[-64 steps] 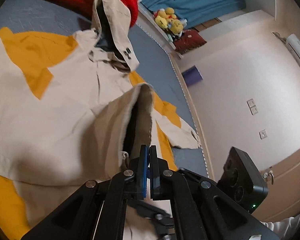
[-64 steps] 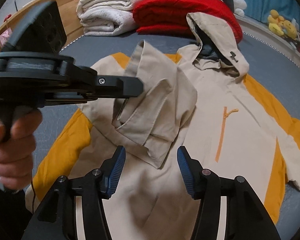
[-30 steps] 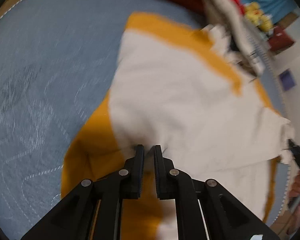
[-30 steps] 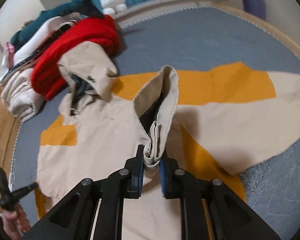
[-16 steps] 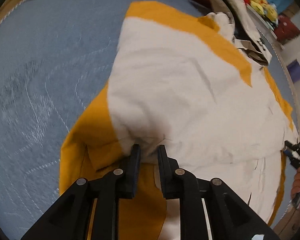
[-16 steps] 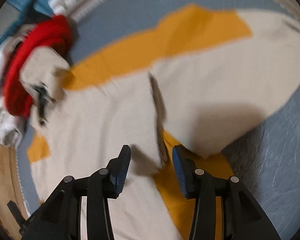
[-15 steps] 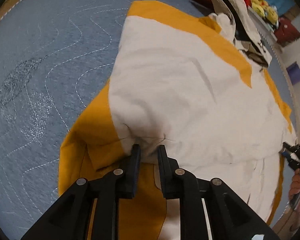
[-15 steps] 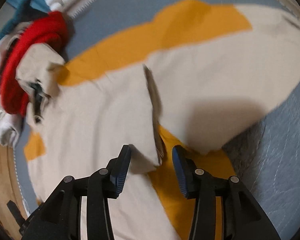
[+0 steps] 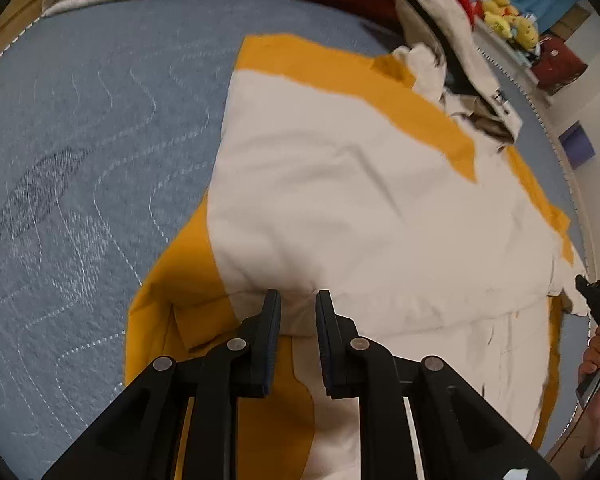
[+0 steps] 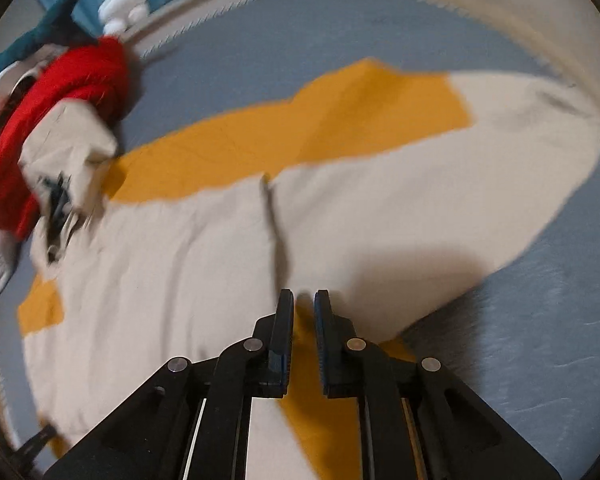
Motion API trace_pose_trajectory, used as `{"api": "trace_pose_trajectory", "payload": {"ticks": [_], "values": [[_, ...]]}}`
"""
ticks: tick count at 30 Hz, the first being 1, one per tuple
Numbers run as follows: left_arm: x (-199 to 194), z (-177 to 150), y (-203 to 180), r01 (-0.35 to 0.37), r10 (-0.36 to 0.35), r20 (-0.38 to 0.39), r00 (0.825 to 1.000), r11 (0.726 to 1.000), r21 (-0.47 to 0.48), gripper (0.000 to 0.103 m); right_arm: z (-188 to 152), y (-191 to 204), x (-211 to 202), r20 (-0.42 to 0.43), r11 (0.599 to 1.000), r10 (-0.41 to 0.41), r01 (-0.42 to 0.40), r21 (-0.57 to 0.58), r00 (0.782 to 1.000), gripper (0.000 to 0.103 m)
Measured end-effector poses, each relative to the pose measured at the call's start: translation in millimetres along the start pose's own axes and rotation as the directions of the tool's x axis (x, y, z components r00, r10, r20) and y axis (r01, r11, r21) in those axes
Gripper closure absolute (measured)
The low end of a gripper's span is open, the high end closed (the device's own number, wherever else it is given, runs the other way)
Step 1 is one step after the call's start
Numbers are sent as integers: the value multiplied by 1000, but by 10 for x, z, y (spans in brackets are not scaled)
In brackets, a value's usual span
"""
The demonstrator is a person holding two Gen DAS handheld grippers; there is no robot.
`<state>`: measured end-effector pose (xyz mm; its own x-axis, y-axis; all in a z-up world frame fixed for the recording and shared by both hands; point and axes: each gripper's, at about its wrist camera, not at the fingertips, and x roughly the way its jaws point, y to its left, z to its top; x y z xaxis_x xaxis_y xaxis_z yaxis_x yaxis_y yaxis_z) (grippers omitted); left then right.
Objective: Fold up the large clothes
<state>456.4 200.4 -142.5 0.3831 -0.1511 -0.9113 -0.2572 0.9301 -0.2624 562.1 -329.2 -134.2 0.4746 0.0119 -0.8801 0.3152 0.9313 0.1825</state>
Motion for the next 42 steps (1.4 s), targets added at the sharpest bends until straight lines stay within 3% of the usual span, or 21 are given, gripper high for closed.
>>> {"api": "trace_pose_trajectory", "payload": {"ticks": [2, 3, 4, 6, 7, 9, 12, 16, 19, 23, 28, 34, 38, 42], "values": [[59, 2, 79, -22, 22, -10, 1000, 1000, -16, 87, 24, 31, -162, 85, 1000, 6, -4, -18, 996, 90], [102, -21, 153, -31, 30, -30, 999, 999, -30, 87, 24, 106, -209, 110, 998, 54, -49, -48, 993, 89], [154, -39, 196, -30, 27, -54, 998, 999, -45, 87, 17, 160, -201, 102, 994, 95, -88, -71, 990, 88], [171, -53, 190, -26, 22, -65, 998, 998, -62, 87, -29, 289, -26, -4, 974, 191, -190, -126, 982, 80], [132, -44, 153, -27, 24, -53, 998, 998, -48, 87, -106, 359, 174, -108, 966, 187, -203, -159, 976, 80], [31, -27, 51, -30, 30, -12, 999, 1000, 3, 87, -232, 334, 381, -175, 977, 104, -133, -164, 979, 80], [-1, -23, 63, -42, 42, -2, 999, 999, 1, 86, -235, 351, 361, -152, 978, 119, -142, -151, 981, 80], [85, -101, 175, -63, 58, -75, 996, 996, -67, 86, -229, 255, 255, -150, 985, 115, -132, -110, 982, 80], [-218, -88, -41, -79, 79, 1, 997, 997, -26, 86, -146, 150, 65, -99, 990, 96, -105, -91, 990, 80], [-716, -111, -444, -52, 44, 109, 993, 996, 75, 83, 22, 74, -479, 29, 986, 121, -117, -122, 992, 80], [-1048, -232, -827, -67, 37, 183, 982, 984, 164, 82, 182, 58, -1083, 138, 975, 170, -146, -166, 976, 80], [-1649, -491, -1280, -45, -36, 280, 959, 960, 277, 82, 261, -128, -1521, 226, 963, 160, -101, -250, 961, 80], [-2123, -615, -1444, -28, -66, 330, 942, 962, 272, 78, 393, -591, -1722, 281, 973, 157, -99, -209, 947, 80], [-2299, -745, -1573, -7, -97, 355, 930, 960, 280, 75, 574, -1138, -1807, 326, 985, 147, -111, -129, 934, 84]]}}
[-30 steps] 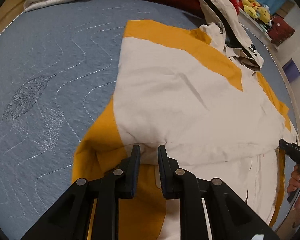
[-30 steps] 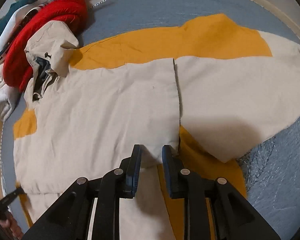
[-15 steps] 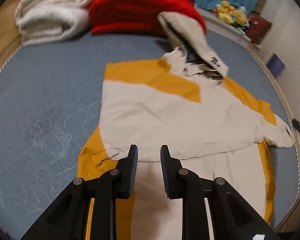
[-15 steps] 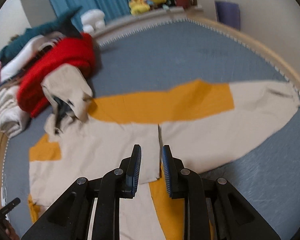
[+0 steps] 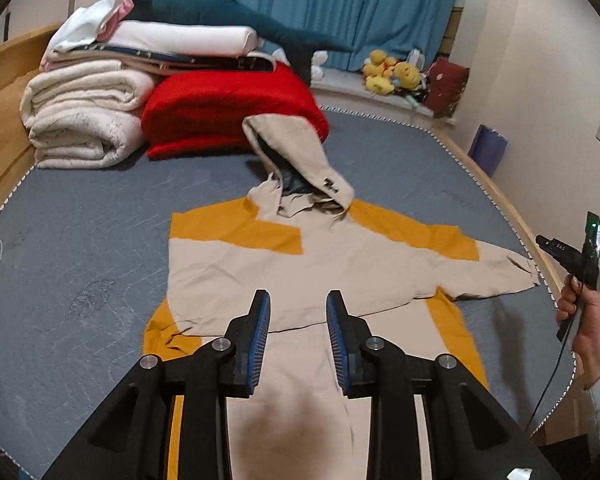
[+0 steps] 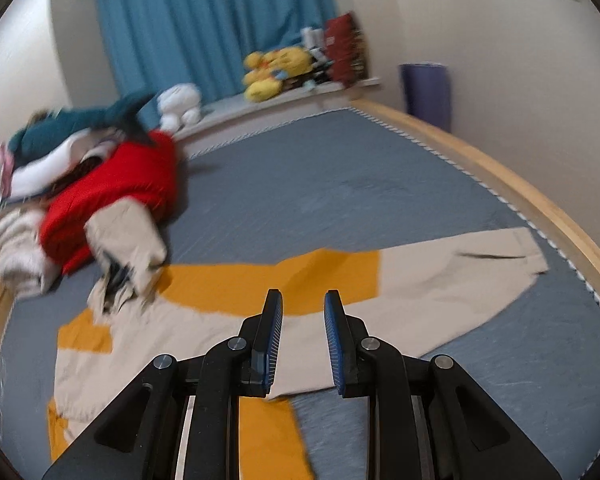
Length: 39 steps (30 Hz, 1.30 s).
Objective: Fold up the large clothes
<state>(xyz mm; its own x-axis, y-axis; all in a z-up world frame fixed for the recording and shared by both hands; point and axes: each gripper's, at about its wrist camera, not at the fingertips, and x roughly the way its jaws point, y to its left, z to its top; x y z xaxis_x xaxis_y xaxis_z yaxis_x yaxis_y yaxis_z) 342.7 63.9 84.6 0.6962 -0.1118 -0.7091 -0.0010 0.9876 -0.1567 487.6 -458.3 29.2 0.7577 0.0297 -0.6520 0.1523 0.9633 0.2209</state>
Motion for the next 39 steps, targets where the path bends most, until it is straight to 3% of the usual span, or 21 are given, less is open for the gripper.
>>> {"api": "trace_pose_trajectory", "payload": {"ticks": [2, 4, 7, 9, 13, 18, 23, 29, 33, 37, 39], "values": [[62, -133, -48, 6, -6, 29, 1000, 1000, 12, 72, 41, -284, -30, 10, 999, 1, -2, 45, 1000, 91], [255, -325, -61, -19, 19, 37, 999, 1000, 5, 72, 56, -557, -57, 22, 997, -30, 29, 70, 999, 91], [702, -519, -110, -61, 60, -85, 995, 998, -3, 75, 55, -928, -86, 26, 993, -48, 45, 107, 998, 90], [860, -527, -137, -21, 18, -119, 993, 999, -29, 75, 56, -1187, -91, 24, 988, -69, 65, 139, 997, 88], [990, -491, -299, -51, 57, -84, 995, 996, 75, 75, 57, -1742, -53, 32, 968, -108, 98, 229, 994, 84], [1177, -533, -360, -40, 49, -111, 993, 996, 81, 75, -73, -2461, 144, 22, 907, -155, 134, 398, 988, 84], [1252, -582, -343, -41, 49, -125, 991, 997, 70, 75, -270, -2675, 531, -38, 888, -138, 140, 437, 990, 84], [1360, -627, -253, -53, 63, -149, 987, 996, 66, 75, -521, -2867, 959, -61, 842, -58, 81, 533, 996, 81], [1465, -638, -224, -54, 64, -173, 983, 996, 65, 75, -648, -2975, 1272, -101, 827, -53, 100, 553, 993, 80], [1531, -616, -215, -53, 65, -179, 982, 996, 75, 75, -763, -3152, 1521, -128, 776, -38, 111, 621, 991, 80], [1552, -609, -203, -52, 65, -182, 981, 996, 76, 75, -759, -3220, 1604, -99, 762, -32, 88, 641, 995, 80]]}}
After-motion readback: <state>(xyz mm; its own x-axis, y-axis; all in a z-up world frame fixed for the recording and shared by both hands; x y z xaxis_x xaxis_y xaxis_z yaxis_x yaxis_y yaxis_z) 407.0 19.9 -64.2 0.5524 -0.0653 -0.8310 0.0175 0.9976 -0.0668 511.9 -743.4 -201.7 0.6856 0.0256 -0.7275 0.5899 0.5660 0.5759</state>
